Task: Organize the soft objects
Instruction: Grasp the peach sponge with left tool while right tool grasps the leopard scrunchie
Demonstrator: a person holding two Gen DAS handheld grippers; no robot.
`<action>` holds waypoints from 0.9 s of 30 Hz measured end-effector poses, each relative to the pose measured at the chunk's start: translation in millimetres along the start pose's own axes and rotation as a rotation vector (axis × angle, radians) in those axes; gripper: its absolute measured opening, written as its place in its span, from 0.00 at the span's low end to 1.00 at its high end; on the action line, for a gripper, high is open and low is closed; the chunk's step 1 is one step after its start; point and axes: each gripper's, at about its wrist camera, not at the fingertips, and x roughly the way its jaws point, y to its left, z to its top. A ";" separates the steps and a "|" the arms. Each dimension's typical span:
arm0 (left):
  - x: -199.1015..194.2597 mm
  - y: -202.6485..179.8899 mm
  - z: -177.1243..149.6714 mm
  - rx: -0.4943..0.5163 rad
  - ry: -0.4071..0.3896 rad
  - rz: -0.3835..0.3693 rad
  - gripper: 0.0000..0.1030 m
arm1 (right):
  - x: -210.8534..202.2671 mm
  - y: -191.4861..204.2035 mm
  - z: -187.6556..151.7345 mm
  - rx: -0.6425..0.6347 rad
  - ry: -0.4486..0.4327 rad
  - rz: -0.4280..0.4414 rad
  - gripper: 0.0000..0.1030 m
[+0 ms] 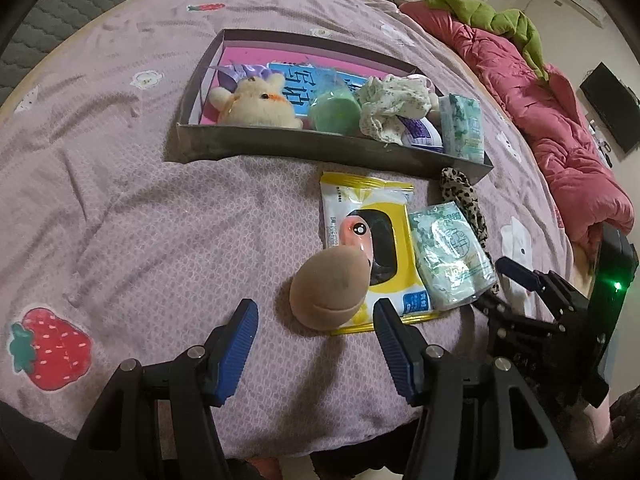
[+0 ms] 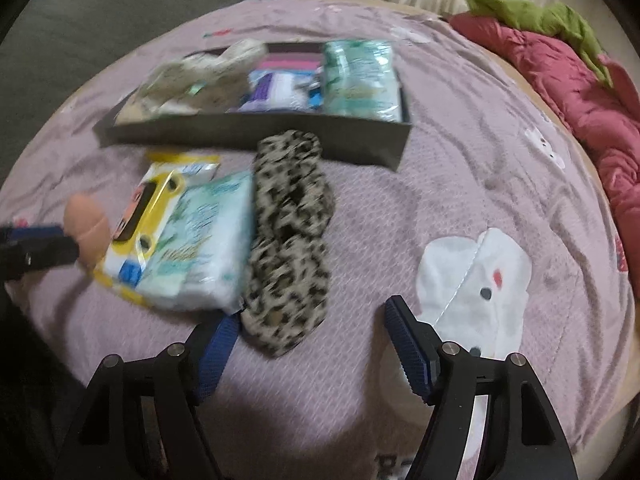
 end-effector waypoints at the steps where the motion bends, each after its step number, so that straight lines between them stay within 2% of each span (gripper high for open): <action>1: 1.8 -0.2 0.6 0.000 0.003 0.000 0.58 | 0.4 -2.5 3.2 0.004 -0.016 -0.003 0.72; 8: 13.1 -0.4 7.0 -0.009 0.017 -0.005 0.58 | 9.9 -10.8 22.0 -0.053 -0.083 -0.052 0.72; 15: 21.4 5.4 15.3 -0.038 0.017 -0.013 0.58 | 17.7 -12.7 39.1 -0.073 -0.127 0.003 0.73; 16: 22.5 5.0 16.4 -0.039 0.017 -0.013 0.58 | 19.0 -12.7 42.4 -0.075 -0.134 0.021 0.67; 17: 23.7 4.5 17.6 -0.035 0.016 -0.012 0.58 | 20.3 -10.9 44.5 -0.081 -0.138 0.030 0.57; 18: 24.4 4.0 18.8 -0.032 0.012 -0.011 0.57 | 21.1 -10.2 45.4 -0.082 -0.136 0.033 0.53; 20: 24.7 3.6 21.8 -0.029 0.006 -0.022 0.57 | 22.0 -11.1 46.2 -0.066 -0.127 0.064 0.33; 23: 26.7 1.2 23.8 -0.021 -0.003 -0.019 0.51 | 19.4 -13.7 42.8 -0.048 -0.115 0.074 0.21; 27: 28.2 4.9 23.3 -0.032 -0.012 -0.036 0.47 | 12.5 -23.9 34.3 0.004 -0.104 0.073 0.18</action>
